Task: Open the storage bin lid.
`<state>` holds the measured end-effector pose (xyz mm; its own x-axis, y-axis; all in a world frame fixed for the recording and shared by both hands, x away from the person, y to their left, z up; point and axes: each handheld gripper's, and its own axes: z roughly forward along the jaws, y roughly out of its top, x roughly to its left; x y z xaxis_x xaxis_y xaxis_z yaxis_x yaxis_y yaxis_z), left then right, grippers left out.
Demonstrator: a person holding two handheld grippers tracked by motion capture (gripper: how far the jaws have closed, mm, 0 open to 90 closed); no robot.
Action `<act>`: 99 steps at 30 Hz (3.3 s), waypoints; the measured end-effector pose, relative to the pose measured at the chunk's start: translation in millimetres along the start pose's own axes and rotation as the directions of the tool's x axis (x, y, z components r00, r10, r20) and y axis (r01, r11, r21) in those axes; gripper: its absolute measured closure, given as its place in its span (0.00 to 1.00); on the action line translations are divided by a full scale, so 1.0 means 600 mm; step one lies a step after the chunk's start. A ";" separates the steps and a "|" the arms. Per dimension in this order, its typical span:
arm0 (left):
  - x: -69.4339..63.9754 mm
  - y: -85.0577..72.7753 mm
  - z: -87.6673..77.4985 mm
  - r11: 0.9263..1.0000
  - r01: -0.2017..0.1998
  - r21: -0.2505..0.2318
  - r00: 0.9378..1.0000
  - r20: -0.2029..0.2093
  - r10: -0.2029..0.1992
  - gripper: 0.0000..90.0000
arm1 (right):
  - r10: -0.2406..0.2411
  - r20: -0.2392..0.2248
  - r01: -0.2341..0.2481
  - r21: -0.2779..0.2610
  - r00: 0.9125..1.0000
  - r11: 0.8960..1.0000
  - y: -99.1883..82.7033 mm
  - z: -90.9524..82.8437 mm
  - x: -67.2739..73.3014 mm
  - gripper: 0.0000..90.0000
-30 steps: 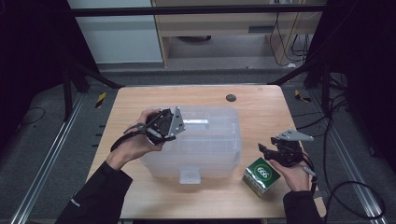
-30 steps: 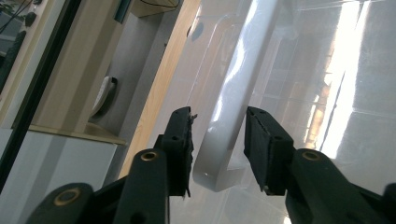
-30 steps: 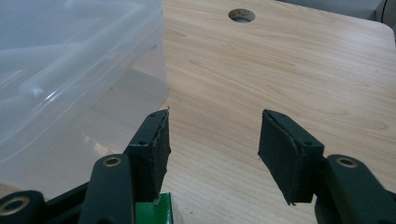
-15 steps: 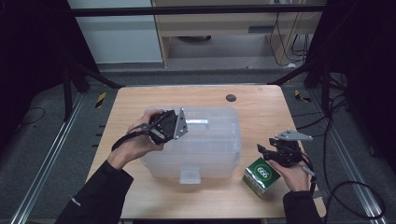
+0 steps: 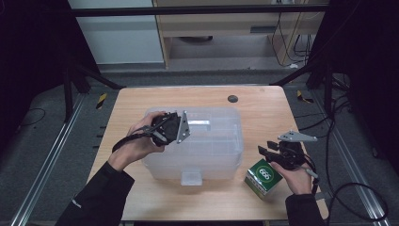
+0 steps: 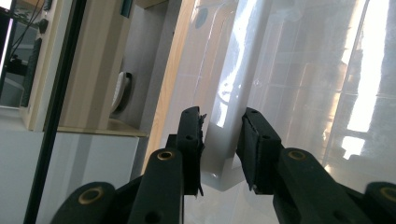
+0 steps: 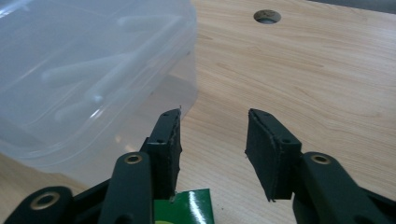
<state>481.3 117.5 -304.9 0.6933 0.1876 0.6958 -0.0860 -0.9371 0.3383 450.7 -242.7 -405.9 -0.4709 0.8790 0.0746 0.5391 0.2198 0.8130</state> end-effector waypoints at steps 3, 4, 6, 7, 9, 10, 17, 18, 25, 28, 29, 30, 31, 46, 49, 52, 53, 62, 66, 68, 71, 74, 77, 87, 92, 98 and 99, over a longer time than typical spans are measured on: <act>0.001 0.001 -0.001 1.000 -0.001 0.005 1.000 0.006 0.001 0.79 | -0.006 -0.013 0.006 0.002 1.000 1.000 0.002 -0.003 0.005 0.68; 0.003 0.000 0.000 1.000 -0.006 -0.008 1.000 0.005 0.006 0.79 | -0.011 -0.017 0.011 0.001 1.000 1.000 0.002 -0.003 0.006 0.69; 0.004 0.000 0.000 1.000 -0.005 -0.010 1.000 0.004 0.005 0.79 | -0.011 -0.029 0.011 0.000 1.000 1.000 0.002 -0.005 0.008 0.73; 0.004 0.000 0.000 1.000 -0.005 -0.009 1.000 0.004 0.005 0.79 | -0.007 -0.033 0.007 -0.001 0.999 1.000 0.002 -0.005 0.009 0.74; 0.005 0.000 -0.001 1.000 -0.005 -0.006 1.000 0.004 0.005 0.79 | -0.006 -0.042 0.006 -0.001 0.999 1.000 0.001 -0.007 0.010 0.77; 0.005 -0.001 0.000 1.000 -0.006 -0.013 1.000 0.003 0.006 0.79 | -0.007 -0.044 0.007 -0.003 0.999 1.000 0.000 -0.007 0.010 0.79; 0.010 0.000 -0.003 1.000 0.005 0.000 1.000 -0.003 -0.005 0.78 | -0.001 -0.073 0.001 0.005 0.997 1.000 -0.004 -0.011 0.011 0.88; 0.012 0.000 -0.004 1.000 0.005 0.003 1.000 -0.008 -0.005 0.78 | 0.007 -0.077 -0.006 0.008 0.997 1.000 -0.005 -0.012 0.011 0.89; 0.023 0.002 -0.005 1.000 0.028 -0.004 0.999 -0.036 -0.028 0.78 | -0.003 -0.097 0.005 0.016 0.995 1.000 -0.008 -0.009 0.014 0.96; 0.028 0.002 -0.005 1.000 0.030 -0.003 0.999 -0.041 -0.031 0.78 | 0.003 -0.112 -0.001 0.017 0.994 1.000 -0.009 -0.007 0.017 0.98; 0.029 0.001 -0.004 0.999 0.034 -0.009 0.998 -0.049 -0.034 0.78 | 0.005 -0.117 -0.004 0.015 0.993 1.000 -0.010 -0.007 0.017 0.99; 0.031 0.002 -0.003 0.999 0.031 -0.009 0.998 -0.051 -0.031 0.78 | 0.008 -0.124 -0.007 0.012 0.992 1.000 -0.010 -0.007 0.018 1.00; 0.032 0.002 -0.002 0.999 0.042 -0.012 0.998 -0.054 -0.042 0.78 | 0.010 -0.127 -0.009 0.009 0.992 1.000 -0.010 -0.007 0.018 1.00; 0.057 0.002 0.013 0.996 0.090 -0.027 0.991 -0.092 -0.092 0.76 | -0.002 -0.173 -0.002 -0.021 0.985 1.000 -0.010 0.002 0.031 1.00; 0.063 0.002 0.017 0.994 0.105 -0.029 0.990 -0.094 -0.107 0.76 | -0.004 -0.179 -0.001 -0.030 0.984 1.000 -0.009 0.003 0.033 1.00; 0.071 0.002 0.022 0.991 0.129 -0.035 0.987 -0.092 -0.132 0.75 | -0.013 -0.195 0.004 -0.046 0.981 0.999 -0.005 0.006 0.040 1.00; 0.071 0.002 0.022 0.991 0.129 -0.035 0.987 -0.092 -0.132 0.75 | -0.011 -0.202 0.002 -0.048 0.979 0.999 -0.004 0.006 0.042 1.00; 0.082 0.002 0.030 0.988 0.150 -0.031 0.984 -0.091 -0.152 0.75 | -0.011 -0.241 -0.014 -0.099 0.971 0.995 0.006 0.008 0.051 1.00; 0.084 0.002 0.031 0.987 0.157 -0.030 0.983 -0.089 -0.159 0.75 | -0.008 -0.272 -0.027 -0.122 0.962 0.992 0.013 0.007 0.054 1.00; 0.084 0.002 0.032 0.987 0.155 -0.027 0.984 -0.088 -0.157 0.75 | -0.009 -0.278 -0.029 -0.134 0.961 0.991 0.017 0.007 0.057 1.00; 0.084 0.002 0.031 0.987 0.160 -0.026 0.983 -0.086 -0.162 0.75 | -0.019 -0.278 -0.020 -0.137 0.960 0.990 0.022 0.007 0.059 1.00; 0.083 0.001 0.028 0.985 0.167 -0.032 0.983 -0.074 -0.169 0.74 | -0.020 -0.274 -0.017 -0.133 0.961 0.991 0.020 0.008 0.059 1.00; 0.082 -0.006 0.022 0.975 0.211 -0.066 0.975 -0.053 -0.215 0.71 | -0.023 -0.275 -0.012 -0.125 0.961 0.992 0.019 0.010 0.058 1.00; 0.075 -0.050 -0.018 0.922 0.360 -0.143 0.932 0.003 -0.364 0.59 | -0.022 -0.277 -0.012 -0.120 0.961 0.993 0.020 0.010 0.058 1.00; 0.072 -0.073 -0.032 0.881 0.435 -0.184 0.897 0.007 -0.442 0.54 | -0.021 -0.274 -0.011 -0.115 0.962 0.993 0.020 0.011 0.058 1.00; 0.070 -0.104 -0.057 0.810 0.533 -0.243 0.837 0.016 -0.546 0.53 | -0.021 -0.272 -0.010 -0.113 0.962 0.994 0.020 0.011 0.058 1.00; 0.069 -0.109 -0.060 0.804 0.541 -0.249 0.832 0.015 -0.555 0.53 | -0.020 -0.272 -0.011 -0.112 0.962 0.994 0.020 0.012 0.058 1.00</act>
<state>490.0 197.1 -275.1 0.6353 0.6716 0.3814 0.1276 -0.5783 0.8058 445.6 -206.5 -397.5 -0.6539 0.7260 0.2129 0.4627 0.1612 0.8717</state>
